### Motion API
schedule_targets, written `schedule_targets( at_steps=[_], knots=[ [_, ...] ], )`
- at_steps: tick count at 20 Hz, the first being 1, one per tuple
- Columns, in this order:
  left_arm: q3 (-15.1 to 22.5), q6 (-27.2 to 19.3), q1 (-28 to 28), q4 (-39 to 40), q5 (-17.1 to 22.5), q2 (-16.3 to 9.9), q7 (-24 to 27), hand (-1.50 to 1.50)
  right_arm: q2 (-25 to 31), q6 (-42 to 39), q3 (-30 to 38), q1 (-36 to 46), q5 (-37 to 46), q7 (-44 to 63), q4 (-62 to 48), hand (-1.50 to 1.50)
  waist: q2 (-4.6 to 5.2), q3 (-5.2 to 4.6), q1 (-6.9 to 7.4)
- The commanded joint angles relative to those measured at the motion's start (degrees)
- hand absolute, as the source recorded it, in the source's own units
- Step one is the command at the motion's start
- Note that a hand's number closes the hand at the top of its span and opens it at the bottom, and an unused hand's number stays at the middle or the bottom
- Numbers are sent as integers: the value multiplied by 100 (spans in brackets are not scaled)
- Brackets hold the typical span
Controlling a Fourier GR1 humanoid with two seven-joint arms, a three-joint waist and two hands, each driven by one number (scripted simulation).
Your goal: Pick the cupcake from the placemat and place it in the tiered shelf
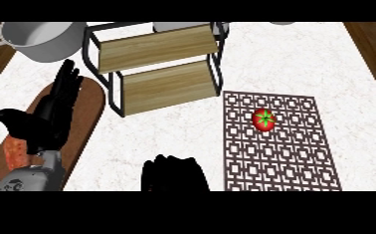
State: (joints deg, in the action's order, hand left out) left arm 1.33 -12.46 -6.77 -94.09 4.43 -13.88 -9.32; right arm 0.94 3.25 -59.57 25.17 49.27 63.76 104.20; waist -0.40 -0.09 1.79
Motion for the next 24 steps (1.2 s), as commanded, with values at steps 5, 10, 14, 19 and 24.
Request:
schedule_targets(
  at_steps=[5,10,14,19,24],
  knots=[
    [-110,-4,212,-55,0,-24,165,0,-89,339,753,972,721,1707,729,150,-49,-11,-107],
    [72,-85,227,-111,-167,95,152,0,-88,67,1042,1531,754,2037,560,150,-20,-6,-97],
    [-4,-10,286,-136,-68,88,169,0,-88,218,1354,1940,785,2010,198,150,0,-3,-70],
    [-121,55,108,-126,17,27,79,0,-89,228,1950,2522,458,1861,-309,150,21,-1,-55],
    [82,-46,196,-102,-199,180,140,0,-90,792,2333,2985,321,1509,-1208,150,46,0,13]
  ],
)
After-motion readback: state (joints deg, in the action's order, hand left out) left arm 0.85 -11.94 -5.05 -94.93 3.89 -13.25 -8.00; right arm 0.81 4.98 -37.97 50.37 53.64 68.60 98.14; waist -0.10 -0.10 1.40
